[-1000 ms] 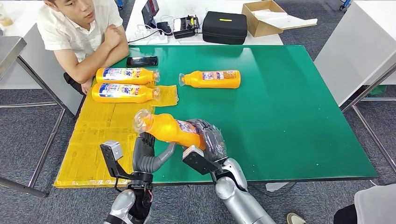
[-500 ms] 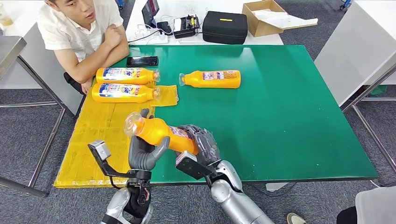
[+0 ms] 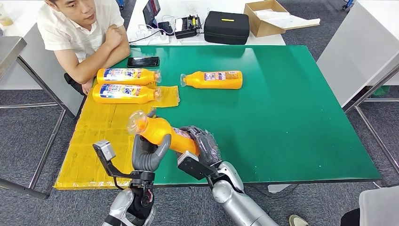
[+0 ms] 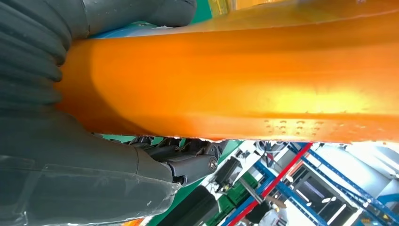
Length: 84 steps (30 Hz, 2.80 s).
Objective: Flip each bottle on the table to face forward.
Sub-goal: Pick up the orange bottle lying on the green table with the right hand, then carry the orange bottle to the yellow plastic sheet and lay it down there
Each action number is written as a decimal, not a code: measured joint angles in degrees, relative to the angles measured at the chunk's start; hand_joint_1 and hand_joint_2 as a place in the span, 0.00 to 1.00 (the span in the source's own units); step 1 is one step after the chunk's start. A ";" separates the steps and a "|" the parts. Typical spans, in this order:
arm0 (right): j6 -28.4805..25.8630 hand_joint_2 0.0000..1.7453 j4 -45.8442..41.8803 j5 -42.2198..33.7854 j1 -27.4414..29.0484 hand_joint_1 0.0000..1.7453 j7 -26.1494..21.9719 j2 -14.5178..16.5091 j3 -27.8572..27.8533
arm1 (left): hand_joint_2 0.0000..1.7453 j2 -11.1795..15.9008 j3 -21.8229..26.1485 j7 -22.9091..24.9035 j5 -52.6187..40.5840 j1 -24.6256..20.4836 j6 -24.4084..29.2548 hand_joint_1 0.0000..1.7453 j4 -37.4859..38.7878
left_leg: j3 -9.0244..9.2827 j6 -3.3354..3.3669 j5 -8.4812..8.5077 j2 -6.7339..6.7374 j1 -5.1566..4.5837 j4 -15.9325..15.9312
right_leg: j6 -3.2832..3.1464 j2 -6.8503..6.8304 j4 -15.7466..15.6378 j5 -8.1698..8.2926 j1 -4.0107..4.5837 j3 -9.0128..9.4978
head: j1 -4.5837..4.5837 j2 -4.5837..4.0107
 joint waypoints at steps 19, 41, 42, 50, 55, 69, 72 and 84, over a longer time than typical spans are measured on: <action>-1.10 1.00 -0.02 -1.06 0.28 0.00 0.23 -1.15 0.07 | 1.00 -0.04 -0.84 0.23 0.14 -2.45 -0.03 1.00 4.43 | -0.01 0.00 0.00 -0.01 0.00 0.00 | 0.00 0.00 0.00 0.00 0.00 -0.01 | 0.02 0.00; -4.77 1.00 0.09 -0.22 0.15 0.00 0.13 -0.75 0.13 | 1.00 -0.04 0.04 0.84 2.64 -1.36 1.29 1.00 1.77 | -0.02 0.00 0.01 0.00 0.00 0.00 | 0.00 0.00 0.01 0.00 0.00 -0.01 | 0.02 0.00; -5.49 1.00 0.09 0.05 0.17 0.00 0.13 -0.73 0.13 | 1.00 -0.04 0.00 0.29 1.58 -1.35 2.08 1.00 1.71 | -0.02 0.00 0.01 0.00 0.00 0.00 | 0.00 0.00 0.01 0.00 0.00 -0.01 | 0.02 0.00; -15.66 1.00 -2.07 2.55 1.47 0.00 0.44 -1.18 -2.25 | 1.00 0.99 -1.05 -7.23 -21.11 -1.85 17.25 1.00 1.26 | -0.02 0.00 0.01 0.00 0.00 0.00 | 0.00 0.00 0.01 0.00 0.00 -0.02 | 0.01 0.00; -16.46 1.00 -4.22 2.69 2.44 0.00 0.36 -1.64 -4.23 | 1.00 1.53 -0.98 -7.27 -22.49 -1.79 17.96 1.00 0.39 | -0.02 0.00 0.01 0.00 0.00 0.00 | 0.00 0.00 0.00 0.00 0.00 -0.02 | 0.01 0.00; -15.41 1.00 -6.12 3.07 3.71 0.00 -1.14 -1.80 -6.00 | 1.00 2.62 -0.14 -6.83 -50.82 -3.52 36.45 1.00 1.55 | -0.01 0.00 0.01 0.01 0.00 0.00 | 0.00 0.00 0.01 0.00 0.00 -0.02 | 0.02 0.00; -15.32 1.00 -6.40 3.07 3.70 0.00 -1.16 -1.75 -6.12 | 1.00 3.06 -0.15 -6.47 -52.00 -3.79 36.91 1.00 2.54 | -0.01 0.00 0.01 0.02 0.00 0.00 | 0.00 0.01 0.00 0.01 0.00 -0.03 | 0.02 0.00; -12.55 1.00 -7.38 2.74 3.64 0.00 -2.39 -1.26 -6.63 | 1.00 3.45 1.60 0.00 -75.33 -4.98 37.28 1.00 6.46 | -0.01 0.00 0.01 0.02 0.00 0.00 | 0.00 0.01 0.01 0.01 0.00 -0.04 | 0.01 0.00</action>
